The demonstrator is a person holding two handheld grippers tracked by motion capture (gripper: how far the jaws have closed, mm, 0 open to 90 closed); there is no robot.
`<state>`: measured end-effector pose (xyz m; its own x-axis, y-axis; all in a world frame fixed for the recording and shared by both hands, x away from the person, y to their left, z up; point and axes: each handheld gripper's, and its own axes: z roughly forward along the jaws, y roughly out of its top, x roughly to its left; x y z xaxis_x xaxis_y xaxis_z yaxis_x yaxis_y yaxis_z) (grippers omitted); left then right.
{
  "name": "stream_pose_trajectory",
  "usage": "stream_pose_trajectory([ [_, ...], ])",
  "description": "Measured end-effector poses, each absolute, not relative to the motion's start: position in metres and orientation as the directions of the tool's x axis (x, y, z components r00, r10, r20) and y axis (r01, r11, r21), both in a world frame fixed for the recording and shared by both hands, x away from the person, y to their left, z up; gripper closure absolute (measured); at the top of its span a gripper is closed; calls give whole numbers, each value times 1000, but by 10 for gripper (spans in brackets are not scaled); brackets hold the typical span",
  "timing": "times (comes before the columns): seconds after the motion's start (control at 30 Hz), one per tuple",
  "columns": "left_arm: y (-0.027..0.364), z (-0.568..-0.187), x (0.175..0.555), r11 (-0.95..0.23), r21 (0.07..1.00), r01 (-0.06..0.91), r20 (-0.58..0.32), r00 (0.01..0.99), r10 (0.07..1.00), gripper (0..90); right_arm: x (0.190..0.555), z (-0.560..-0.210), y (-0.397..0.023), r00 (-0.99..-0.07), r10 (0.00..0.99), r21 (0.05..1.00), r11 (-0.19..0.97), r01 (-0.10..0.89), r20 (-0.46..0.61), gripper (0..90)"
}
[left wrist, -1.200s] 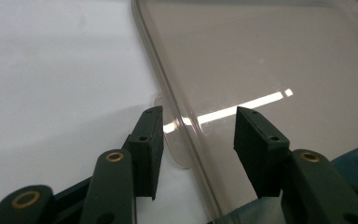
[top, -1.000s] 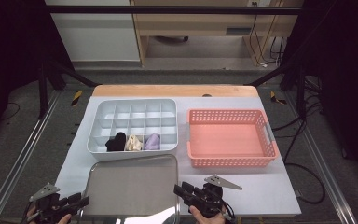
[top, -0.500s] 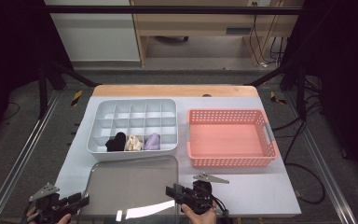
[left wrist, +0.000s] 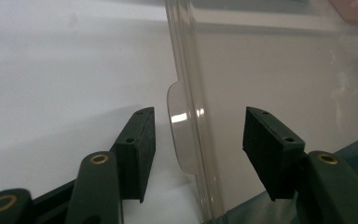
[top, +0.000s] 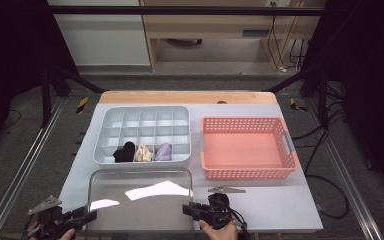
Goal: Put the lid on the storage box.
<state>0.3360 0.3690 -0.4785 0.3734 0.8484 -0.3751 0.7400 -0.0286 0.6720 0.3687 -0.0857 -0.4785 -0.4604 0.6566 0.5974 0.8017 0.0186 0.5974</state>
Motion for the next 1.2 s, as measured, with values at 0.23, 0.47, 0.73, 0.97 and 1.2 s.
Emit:
stream_pose_trajectory([
  [0.23, 369, -479, 337, -32, 670, 741, -380, 380, 844, 427, 366, -475, -93, -469, 706, 625, 48, 779, 531, 711],
  [0.47, 366, -479, 338, -58, 671, 740, -377, 407, 832, 494, 364, -479, -93, -461, 706, 615, 47, 787, 537, 694],
  [0.73, 367, -479, 337, -44, 677, 735, -383, 403, 831, 534, 360, -482, -92, -458, 713, 608, 57, 792, 531, 675],
  [0.97, 369, -478, 336, -24, 681, 731, -394, 394, 830, 560, 360, -484, -89, -443, 718, 586, 59, 808, 538, 656],
  [1.2, 373, -472, 333, 16, 708, 706, -411, 395, 822, 607, 361, -474, -92, -440, 705, 589, 39, 807, 557, 720],
])
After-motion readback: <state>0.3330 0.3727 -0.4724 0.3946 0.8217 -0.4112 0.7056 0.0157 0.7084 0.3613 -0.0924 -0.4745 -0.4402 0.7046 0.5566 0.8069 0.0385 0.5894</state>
